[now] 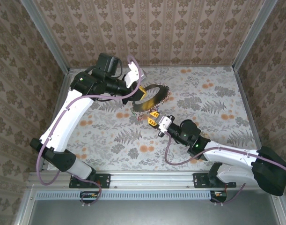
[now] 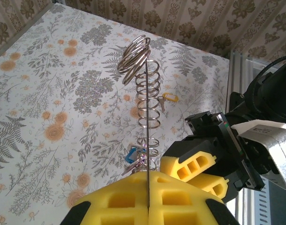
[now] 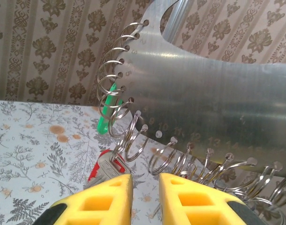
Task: Put the keys on the keyring
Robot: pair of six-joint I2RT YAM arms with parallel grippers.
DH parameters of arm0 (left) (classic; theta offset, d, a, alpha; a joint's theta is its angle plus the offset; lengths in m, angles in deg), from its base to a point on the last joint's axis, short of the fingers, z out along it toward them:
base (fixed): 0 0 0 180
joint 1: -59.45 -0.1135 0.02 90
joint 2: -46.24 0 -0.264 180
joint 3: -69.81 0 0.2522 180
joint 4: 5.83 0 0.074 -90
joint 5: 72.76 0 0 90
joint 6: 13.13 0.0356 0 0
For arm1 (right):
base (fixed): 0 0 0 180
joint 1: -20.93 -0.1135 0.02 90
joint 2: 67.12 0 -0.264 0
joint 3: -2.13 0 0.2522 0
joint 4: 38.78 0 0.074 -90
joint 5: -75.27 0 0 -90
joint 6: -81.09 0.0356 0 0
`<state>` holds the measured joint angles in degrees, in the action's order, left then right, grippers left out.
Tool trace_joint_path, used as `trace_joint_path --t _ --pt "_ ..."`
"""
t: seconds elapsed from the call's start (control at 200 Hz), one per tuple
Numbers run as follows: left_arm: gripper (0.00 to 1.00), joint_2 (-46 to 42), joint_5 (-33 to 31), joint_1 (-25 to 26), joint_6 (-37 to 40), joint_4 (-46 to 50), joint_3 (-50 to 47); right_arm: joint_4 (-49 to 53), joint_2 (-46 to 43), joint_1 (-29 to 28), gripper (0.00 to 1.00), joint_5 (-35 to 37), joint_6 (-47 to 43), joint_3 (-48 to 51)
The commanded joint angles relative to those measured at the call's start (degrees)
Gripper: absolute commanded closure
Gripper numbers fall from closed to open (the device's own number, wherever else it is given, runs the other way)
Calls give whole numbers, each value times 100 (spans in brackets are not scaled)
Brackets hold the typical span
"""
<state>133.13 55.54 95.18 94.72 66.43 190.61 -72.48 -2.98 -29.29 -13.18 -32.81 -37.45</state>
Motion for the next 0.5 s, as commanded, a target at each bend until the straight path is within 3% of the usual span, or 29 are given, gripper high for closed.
trace_joint_path --t 0.0,0.495 --pt "100 -61 47 48 70 -67 255 -316 30 -38 77 91 -37 -98" --pt "100 -95 15 75 35 -120 248 -367 164 -40 79 88 -18 -214"
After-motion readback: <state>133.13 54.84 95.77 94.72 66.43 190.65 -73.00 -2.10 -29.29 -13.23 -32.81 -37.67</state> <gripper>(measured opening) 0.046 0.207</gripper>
